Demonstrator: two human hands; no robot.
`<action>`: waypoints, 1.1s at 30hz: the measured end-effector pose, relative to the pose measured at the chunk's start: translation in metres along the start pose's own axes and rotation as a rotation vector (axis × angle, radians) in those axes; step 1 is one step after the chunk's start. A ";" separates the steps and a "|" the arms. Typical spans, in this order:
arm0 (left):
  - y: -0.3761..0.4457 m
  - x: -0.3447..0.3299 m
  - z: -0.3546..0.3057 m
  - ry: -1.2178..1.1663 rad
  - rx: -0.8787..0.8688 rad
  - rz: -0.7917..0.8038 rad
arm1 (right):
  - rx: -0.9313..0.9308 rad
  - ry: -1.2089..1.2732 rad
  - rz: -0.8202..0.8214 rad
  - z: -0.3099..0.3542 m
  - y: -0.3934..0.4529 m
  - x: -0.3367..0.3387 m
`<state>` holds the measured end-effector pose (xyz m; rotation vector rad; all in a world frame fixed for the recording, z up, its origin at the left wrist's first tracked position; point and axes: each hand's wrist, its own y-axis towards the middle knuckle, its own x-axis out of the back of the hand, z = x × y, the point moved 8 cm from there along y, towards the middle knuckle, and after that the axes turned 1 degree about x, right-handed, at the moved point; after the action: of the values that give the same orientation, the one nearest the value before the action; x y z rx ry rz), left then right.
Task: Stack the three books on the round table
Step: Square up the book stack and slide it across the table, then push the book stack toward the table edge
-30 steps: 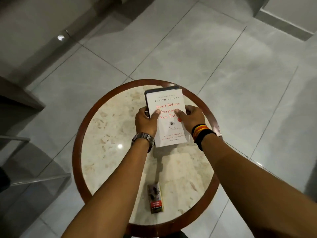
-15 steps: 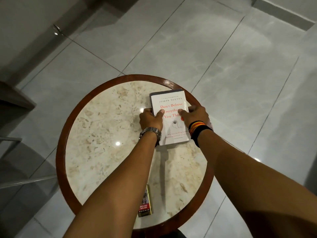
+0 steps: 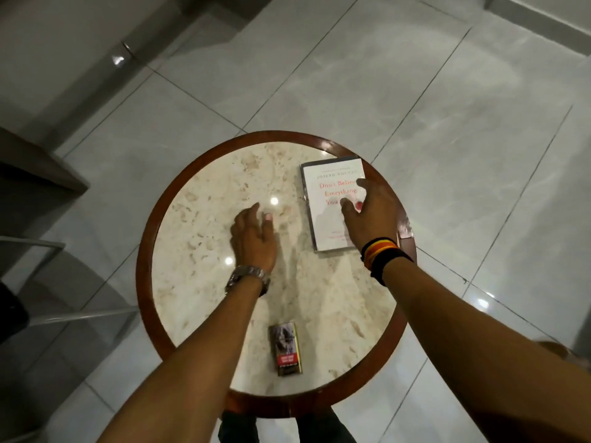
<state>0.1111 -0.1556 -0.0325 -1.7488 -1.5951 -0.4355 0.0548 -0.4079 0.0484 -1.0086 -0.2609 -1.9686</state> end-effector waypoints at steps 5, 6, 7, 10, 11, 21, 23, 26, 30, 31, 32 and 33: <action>-0.027 0.062 0.090 0.362 -0.173 -0.015 | 0.129 -0.059 0.108 0.011 -0.092 -0.040; -0.032 0.068 0.109 0.418 -0.183 -0.003 | 0.112 -0.084 0.160 0.007 -0.116 -0.052; -0.036 0.073 0.125 0.465 -0.186 0.000 | 0.086 -0.114 0.215 0.002 -0.138 -0.064; -0.046 0.086 0.164 0.541 -0.142 -0.040 | -0.045 -0.198 0.348 -0.015 -0.204 -0.100; -0.048 0.088 0.171 0.550 -0.129 -0.055 | -0.107 -0.223 0.371 -0.021 -0.223 -0.108; -0.044 0.100 0.187 0.550 -0.171 -0.033 | -0.258 -0.222 0.222 -0.001 -0.260 -0.149; -0.040 0.104 0.187 0.531 -0.178 -0.036 | -0.217 -0.145 0.192 0.025 -0.243 -0.160; -0.032 0.107 0.188 0.520 -0.179 -0.069 | -0.156 -0.056 0.170 0.068 -0.205 -0.188; -0.026 0.105 0.191 0.551 -0.112 -0.124 | -0.077 0.019 0.145 0.123 -0.150 -0.229; -0.024 0.105 0.192 0.565 -0.115 -0.132 | -0.049 0.029 0.144 0.135 -0.138 -0.240; -0.024 0.105 0.191 0.572 -0.117 -0.129 | -0.029 0.032 0.142 0.145 -0.129 -0.248; -0.024 0.104 0.191 0.579 -0.120 -0.120 | -0.010 0.029 0.140 0.154 -0.119 -0.259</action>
<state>0.0658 0.0514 -0.0869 -1.4317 -1.2702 -1.0111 0.1187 -0.0981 -0.0201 -0.9771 -0.1601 -1.8576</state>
